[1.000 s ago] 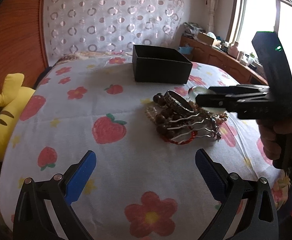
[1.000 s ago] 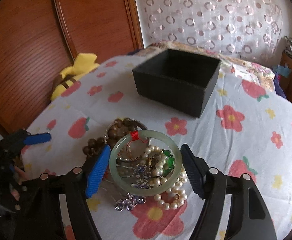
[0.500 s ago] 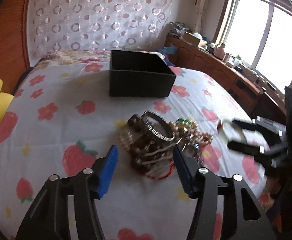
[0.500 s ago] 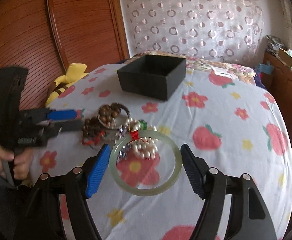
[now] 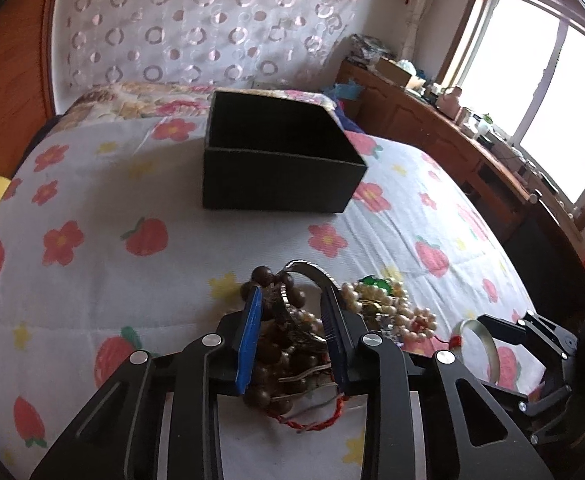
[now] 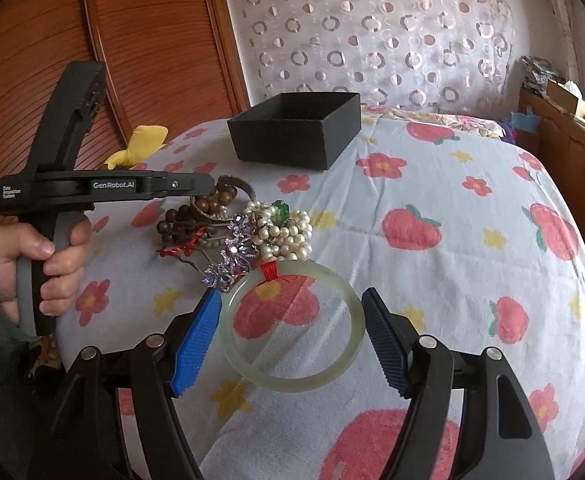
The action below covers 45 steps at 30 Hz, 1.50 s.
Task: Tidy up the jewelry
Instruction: 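Lift the jade bangle with the right tool while the left tool grasps the silver bangle, then drop the silver bangle into the black box with the left tool while the right carries the jade bangle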
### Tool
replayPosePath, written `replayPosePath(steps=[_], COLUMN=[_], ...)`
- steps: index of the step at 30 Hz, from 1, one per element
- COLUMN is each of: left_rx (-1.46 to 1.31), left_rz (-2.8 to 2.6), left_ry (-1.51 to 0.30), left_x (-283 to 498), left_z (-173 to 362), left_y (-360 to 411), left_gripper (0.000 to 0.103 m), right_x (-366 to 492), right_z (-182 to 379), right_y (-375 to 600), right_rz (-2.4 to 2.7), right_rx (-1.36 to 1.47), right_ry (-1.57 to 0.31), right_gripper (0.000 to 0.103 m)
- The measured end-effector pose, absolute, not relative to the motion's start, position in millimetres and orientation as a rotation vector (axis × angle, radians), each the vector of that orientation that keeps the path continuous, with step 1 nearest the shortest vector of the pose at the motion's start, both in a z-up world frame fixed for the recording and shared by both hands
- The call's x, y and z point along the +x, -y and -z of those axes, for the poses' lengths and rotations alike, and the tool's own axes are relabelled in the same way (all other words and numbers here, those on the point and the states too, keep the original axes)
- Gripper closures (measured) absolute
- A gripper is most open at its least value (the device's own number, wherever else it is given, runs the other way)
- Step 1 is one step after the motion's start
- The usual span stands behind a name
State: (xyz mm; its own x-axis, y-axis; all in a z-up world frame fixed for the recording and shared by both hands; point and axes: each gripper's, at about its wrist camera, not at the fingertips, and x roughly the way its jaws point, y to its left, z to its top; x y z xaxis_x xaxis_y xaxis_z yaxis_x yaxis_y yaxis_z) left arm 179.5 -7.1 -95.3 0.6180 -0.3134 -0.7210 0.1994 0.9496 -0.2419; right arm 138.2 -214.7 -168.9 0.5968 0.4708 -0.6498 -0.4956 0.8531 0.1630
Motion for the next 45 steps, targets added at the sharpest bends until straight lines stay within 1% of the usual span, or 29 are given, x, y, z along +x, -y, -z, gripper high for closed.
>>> replayPosePath(steps=[3,5,6,7,9,10,18,27,37,45], left_rx=[-0.155,-0.154,-0.143,-0.135,-0.114,-0.104,-0.025,-0.072,-0.099,-0.1], left_rz=[0.292,0.296,0.295,0.294,0.296,0.295,0.313,0.332,0.309,0.305], left_ry=[-0.87,-0.862,-0.855,-0.85,-0.832,-0.824,-0.745,-0.671,-0.639,-0.689], left_x=[182,182,181,180,177,176,164,176,215,260], left_z=[99,98,97,96,91,89,66,47,24,26], left_y=[5,4,5,6,8,9,17,6,-12,-13], left_gripper=[0.075,0.081,0.082,0.088,0.093,0.094,0.094,0.094,0.094,0.094], right_x=[138,138,138,138,139,139,147,178,229,270], right_z=[170,170,170,170,169,168,155,137,110,93], right_y=[216,216,216,217,219,220,222,219,218,205], right_rz=[-0.557,-0.556,-0.554,-0.553,-0.55,-0.549,-0.547,-0.553,-0.548,-0.565], right_rx=[-0.027,-0.025,-0.024,-0.022,-0.018,-0.017,-0.019,-0.046,-0.039,-0.051], right_ry=[-0.747,-0.746,-0.746,-0.744,-0.741,-0.738,-0.705,-0.679,-0.652,-0.666], right_gripper=[0.028,0.028,0.028,0.028,0.028,0.028,0.028,0.028,0.028,0.028])
